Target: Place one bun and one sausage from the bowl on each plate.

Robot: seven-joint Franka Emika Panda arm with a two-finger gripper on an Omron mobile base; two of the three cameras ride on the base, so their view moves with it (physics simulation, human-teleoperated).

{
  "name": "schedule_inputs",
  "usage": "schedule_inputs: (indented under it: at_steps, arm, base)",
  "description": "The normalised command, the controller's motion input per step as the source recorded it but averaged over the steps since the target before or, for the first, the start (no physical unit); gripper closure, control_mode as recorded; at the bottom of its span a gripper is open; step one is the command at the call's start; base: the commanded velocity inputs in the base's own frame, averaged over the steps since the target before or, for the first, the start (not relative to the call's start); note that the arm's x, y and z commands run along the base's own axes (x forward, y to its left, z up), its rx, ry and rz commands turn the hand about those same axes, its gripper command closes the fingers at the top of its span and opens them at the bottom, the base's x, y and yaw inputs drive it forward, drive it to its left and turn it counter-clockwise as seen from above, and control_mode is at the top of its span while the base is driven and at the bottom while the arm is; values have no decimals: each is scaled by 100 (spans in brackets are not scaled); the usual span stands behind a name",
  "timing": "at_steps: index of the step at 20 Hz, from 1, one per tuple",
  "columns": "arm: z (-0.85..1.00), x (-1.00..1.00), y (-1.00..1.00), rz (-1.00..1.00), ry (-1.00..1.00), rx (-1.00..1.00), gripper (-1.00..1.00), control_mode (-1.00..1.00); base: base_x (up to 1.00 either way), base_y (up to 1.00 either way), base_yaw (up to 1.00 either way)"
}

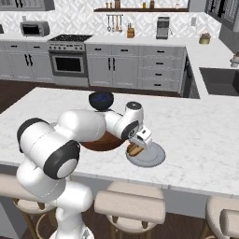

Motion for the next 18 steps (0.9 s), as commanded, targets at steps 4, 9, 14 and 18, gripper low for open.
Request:
schedule_inputs:
  at_steps: [4,9,14,18]
  arm:
    - [0,0,0,0,0,0,-100,-100]
    - [0,0,0,0,0,0,-100,-100]
    - [6,0,0,0,0,0,-100,-100]
    - [78,-12,37,-1,0,0,-100,-100]
  base:
    - [0,0,0]
    - [0,0,0]
    - [0,0,0]
    - [0,0,0]
